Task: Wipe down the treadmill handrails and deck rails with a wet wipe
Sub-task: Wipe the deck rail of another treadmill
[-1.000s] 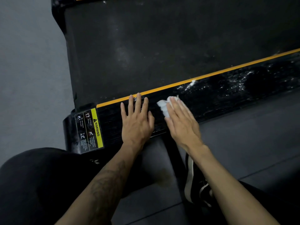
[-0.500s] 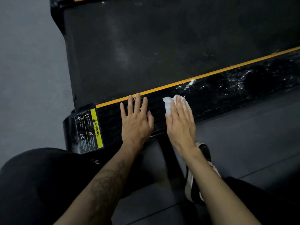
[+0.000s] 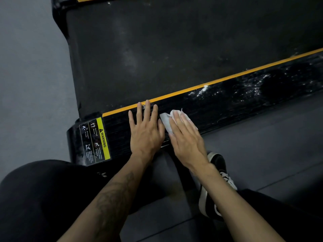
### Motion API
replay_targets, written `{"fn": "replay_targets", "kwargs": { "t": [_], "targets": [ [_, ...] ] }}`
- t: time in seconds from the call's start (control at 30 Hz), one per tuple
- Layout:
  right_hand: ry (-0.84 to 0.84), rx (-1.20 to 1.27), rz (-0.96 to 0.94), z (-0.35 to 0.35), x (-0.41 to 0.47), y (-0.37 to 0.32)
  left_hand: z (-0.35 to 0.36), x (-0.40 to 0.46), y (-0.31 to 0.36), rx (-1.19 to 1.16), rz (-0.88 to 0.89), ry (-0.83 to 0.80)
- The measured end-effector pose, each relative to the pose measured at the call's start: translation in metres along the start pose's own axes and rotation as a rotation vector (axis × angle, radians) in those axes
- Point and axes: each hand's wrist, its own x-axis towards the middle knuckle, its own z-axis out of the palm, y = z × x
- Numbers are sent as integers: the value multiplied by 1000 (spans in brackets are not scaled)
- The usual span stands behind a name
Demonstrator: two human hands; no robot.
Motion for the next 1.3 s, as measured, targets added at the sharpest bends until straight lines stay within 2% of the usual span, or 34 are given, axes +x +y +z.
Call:
{"fn": "replay_targets", "kwargs": {
  "t": [0.07, 0.23, 0.27, 0.33, 0.4, 0.43, 0.57, 0.63, 0.77, 0.8, 0.87, 0.97, 1.13, 1.2, 1.3],
  "targets": [
    [38, 17, -9, -1, 1, 16, 0, 0, 0, 2, -2, 15],
    [133, 58, 291, 1, 8, 6, 0, 0, 1, 14, 8, 41],
    [135, 44, 276, 3, 7, -1, 0, 0, 1, 14, 7, 38],
    [121, 38, 133, 8, 0, -6, 0, 0, 0, 16, 11, 24],
    [111, 45, 1, 6, -6, 8, 1, -1, 0, 17, 14, 26],
    [116, 49, -2, 4, -6, 18, 0, -1, 1, 14, 13, 37],
    [146, 78, 258, -2, -1, 18, 0, 0, 1, 11, 13, 42],
    [131, 58, 235, 3, -2, 2, 0, 0, 1, 18, 14, 33],
    [93, 42, 16, 5, -9, 16, 0, 0, 1, 11, 18, 32],
    [102, 42, 25, 3, -9, 25, 0, 0, 1, 10, 18, 34],
    [122, 57, 159, -1, -6, 32, -1, 1, 1, 12, 15, 32],
    [141, 67, 283, 2, -3, 13, -1, 1, 1, 6, 15, 28],
    [172, 67, 14, 10, -15, 13, -1, 0, -1, 13, 40, 11],
    [193, 58, 79, 7, -14, 23, -1, 0, -1, 17, 55, 18],
    [212, 94, 275, 6, -8, 17, 0, 1, -1, 27, 84, 19]
  ]
}}
